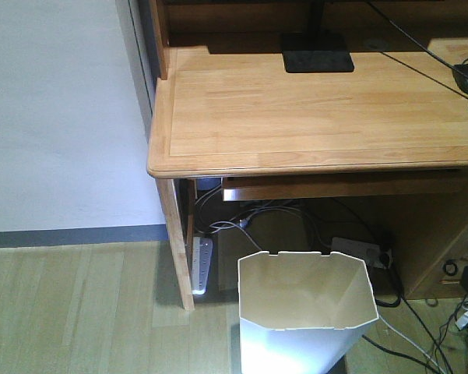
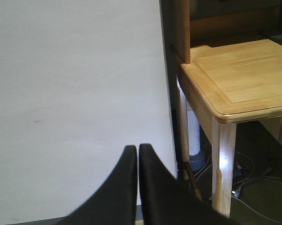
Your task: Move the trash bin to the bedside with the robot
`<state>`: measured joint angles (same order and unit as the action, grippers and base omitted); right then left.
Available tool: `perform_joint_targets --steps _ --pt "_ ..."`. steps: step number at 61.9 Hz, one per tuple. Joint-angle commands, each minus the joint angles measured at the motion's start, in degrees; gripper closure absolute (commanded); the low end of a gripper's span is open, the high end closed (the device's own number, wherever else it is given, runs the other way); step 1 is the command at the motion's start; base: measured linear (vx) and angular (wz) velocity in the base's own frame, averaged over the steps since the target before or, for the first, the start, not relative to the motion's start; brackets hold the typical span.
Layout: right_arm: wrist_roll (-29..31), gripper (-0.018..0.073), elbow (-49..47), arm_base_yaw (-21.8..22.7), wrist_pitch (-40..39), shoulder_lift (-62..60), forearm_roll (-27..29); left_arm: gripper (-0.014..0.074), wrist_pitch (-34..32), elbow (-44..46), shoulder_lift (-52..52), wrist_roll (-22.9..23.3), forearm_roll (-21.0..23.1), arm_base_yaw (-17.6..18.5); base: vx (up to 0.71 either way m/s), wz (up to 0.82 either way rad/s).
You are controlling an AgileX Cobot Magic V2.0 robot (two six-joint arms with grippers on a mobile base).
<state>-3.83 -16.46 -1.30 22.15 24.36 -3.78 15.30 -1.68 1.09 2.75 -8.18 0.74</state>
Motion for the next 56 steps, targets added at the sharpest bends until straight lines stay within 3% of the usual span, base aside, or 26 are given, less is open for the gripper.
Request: perform_joint_targets --steps 1,16,25,44,56 --pt "0.4 0.0568 -1.7 -0.1 -3.8 0.7 0.2 0.0602 -4.2 -1.6 0.5 0.5 0.2 0.4 0.00 0.00" --pt "0.5 0.0512 -1.7 -0.1 -3.0 0.7 0.5 0.0602 -4.2 -1.6 0.5 0.5 0.2 0.4 0.00 0.00" --pt "0.5 0.0377 -1.7 -0.1 -0.6 0.7 0.6 0.0602 -4.2 -1.6 0.5 0.5 0.2 0.4 0.00 0.00" --pt "0.5 -0.0009 -1.9 -0.1 1.3 0.7 0.7 0.0602 -4.2 -1.6 0.5 0.5 0.2 0.4 0.00 0.00" --pt "0.3 -0.0078 -4.1 -0.1 3.5 1.6 1.6 0.0602 -4.2 -1.6 0.5 0.5 0.2 0.4 0.00 0.00"
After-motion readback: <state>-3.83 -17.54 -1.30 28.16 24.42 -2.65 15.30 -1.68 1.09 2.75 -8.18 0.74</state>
